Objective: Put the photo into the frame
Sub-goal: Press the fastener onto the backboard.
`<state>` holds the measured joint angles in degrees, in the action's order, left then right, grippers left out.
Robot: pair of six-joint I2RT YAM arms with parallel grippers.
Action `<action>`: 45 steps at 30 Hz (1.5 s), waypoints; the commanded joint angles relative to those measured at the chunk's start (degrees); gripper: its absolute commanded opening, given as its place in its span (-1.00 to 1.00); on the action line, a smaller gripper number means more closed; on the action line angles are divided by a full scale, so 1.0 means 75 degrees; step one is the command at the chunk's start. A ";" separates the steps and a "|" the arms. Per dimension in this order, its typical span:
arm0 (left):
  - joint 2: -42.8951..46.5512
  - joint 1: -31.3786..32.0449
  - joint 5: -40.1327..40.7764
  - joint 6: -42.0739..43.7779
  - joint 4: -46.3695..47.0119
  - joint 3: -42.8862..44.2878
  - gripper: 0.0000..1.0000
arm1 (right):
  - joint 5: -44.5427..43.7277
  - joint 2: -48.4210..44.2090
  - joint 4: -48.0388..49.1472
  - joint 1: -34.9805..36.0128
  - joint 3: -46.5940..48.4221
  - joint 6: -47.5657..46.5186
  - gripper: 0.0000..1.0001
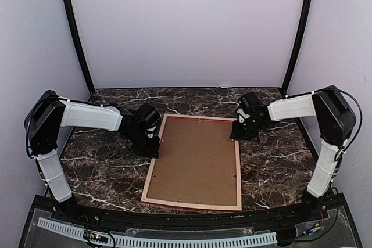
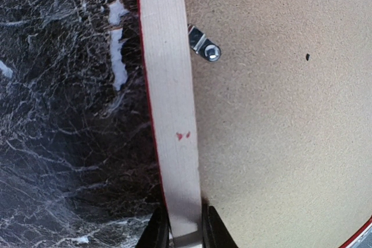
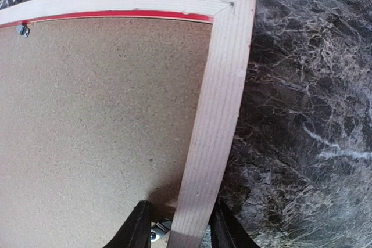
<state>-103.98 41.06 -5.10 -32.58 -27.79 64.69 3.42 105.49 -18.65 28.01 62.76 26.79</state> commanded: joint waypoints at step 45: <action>0.0229 0.0159 0.0106 -0.0205 0.0296 -0.0320 -0.44 | 0.1206 -0.1302 -0.0617 -0.0185 -0.0721 -0.0318 0.19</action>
<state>-103.37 41.58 -4.80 -33.76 -26.37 63.64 13.02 99.72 -26.02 24.60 62.76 19.31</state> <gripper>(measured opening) 0.262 0.589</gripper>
